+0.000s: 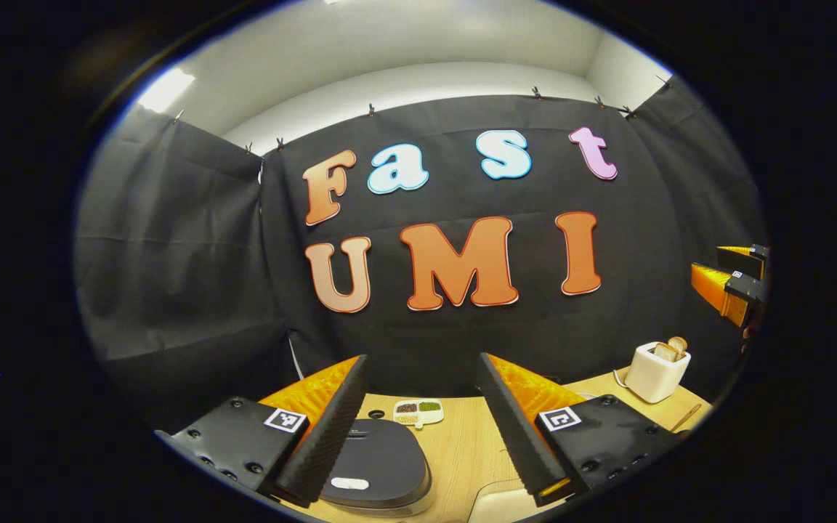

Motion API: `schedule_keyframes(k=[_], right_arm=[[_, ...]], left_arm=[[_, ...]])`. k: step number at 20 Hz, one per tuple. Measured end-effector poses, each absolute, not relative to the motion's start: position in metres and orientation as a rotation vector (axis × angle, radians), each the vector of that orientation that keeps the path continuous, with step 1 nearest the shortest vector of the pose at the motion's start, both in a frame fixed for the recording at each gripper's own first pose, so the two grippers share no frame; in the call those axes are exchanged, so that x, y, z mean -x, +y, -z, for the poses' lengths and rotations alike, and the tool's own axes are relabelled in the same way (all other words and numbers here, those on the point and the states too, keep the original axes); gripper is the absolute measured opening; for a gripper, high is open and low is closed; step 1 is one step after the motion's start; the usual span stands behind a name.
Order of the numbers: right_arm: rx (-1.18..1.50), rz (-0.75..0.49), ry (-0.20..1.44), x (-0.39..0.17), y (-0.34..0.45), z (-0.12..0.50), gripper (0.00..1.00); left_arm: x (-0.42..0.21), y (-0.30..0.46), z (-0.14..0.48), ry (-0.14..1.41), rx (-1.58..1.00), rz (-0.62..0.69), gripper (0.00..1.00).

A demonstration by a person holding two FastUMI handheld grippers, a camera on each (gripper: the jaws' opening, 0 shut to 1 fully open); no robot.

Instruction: Close the left gripper, press the button to open the rice cooker; take a wooden spoon from the chopstick holder with the right hand, scoop a spoonful of rice and pour it into the rice cooker, then put the wooden spoon back into the chopstick holder.

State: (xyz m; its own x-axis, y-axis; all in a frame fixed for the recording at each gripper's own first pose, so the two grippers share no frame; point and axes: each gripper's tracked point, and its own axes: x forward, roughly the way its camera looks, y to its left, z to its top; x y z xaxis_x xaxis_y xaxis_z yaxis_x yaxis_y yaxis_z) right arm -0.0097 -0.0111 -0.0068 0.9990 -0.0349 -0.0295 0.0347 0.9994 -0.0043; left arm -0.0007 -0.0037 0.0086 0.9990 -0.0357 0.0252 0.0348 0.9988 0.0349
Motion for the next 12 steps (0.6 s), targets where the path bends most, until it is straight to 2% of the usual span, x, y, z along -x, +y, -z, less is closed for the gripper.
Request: schedule_keyframes(k=[1,6,8,10,12], right_arm=[[0.004,0.038,0.031,0.01,-0.012,0.007,0.95],[0.011,0.045,0.053,0.014,-0.017,0.014,0.97],[0.013,0.053,0.061,0.014,-0.02,0.017,0.95],[0.013,0.062,0.068,0.016,-0.025,0.019,0.97],[0.008,0.071,0.081,0.017,-0.028,0.025,0.95]], left_arm=[[0.001,-0.003,-0.01,-0.033,-0.038,0.036,0.97],[-0.007,0.016,-0.019,-0.055,-0.032,0.013,1.0],[-0.014,0.024,-0.02,-0.042,0.004,0.013,1.0],[-0.019,0.042,-0.013,-0.016,0.031,-0.01,0.73],[-0.026,0.055,-0.003,0.034,0.031,-0.013,0.47]])
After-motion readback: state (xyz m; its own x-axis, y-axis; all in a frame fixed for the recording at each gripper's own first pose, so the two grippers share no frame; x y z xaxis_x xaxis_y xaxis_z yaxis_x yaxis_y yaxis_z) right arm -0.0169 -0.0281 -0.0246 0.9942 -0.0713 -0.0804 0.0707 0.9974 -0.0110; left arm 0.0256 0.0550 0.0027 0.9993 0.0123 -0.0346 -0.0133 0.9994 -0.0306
